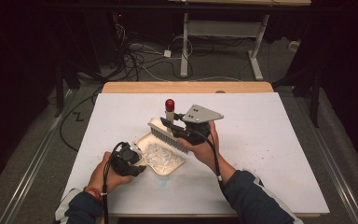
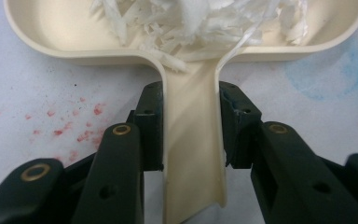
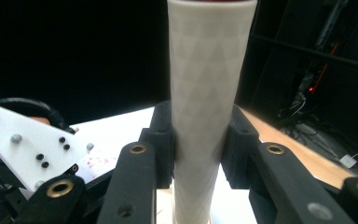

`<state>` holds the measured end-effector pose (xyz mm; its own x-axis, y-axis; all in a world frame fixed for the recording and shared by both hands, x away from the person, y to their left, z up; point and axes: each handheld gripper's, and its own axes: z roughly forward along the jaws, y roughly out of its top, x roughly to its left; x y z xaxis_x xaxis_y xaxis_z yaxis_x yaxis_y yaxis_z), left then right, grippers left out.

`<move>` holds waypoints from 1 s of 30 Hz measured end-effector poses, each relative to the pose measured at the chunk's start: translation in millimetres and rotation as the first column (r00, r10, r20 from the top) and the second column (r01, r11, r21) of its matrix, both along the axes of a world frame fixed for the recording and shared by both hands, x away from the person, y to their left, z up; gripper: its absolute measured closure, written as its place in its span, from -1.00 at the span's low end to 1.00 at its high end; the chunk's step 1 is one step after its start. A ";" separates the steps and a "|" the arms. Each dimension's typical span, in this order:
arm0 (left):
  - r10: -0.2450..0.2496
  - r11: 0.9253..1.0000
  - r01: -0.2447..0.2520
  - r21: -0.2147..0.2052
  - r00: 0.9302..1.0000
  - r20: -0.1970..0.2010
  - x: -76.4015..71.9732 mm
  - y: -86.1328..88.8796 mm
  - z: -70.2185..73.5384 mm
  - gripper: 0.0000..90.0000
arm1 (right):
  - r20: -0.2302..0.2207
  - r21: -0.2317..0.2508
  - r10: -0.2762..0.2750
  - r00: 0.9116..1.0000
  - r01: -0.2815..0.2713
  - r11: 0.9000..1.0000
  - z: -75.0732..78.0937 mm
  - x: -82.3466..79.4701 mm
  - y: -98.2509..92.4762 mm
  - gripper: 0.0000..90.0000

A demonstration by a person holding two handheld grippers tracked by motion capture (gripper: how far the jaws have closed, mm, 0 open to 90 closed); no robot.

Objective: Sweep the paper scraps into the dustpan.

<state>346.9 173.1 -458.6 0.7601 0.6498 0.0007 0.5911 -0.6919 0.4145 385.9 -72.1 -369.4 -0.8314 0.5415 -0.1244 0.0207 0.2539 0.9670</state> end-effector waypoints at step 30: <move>0.015 1.000 -0.015 0.018 1.000 0.018 -11.9 -1.2 -1.3 0.40 | -0.074 -0.150 -0.108 0.991 0.096 0.984 -14.4 -35.2 -56.3 0.57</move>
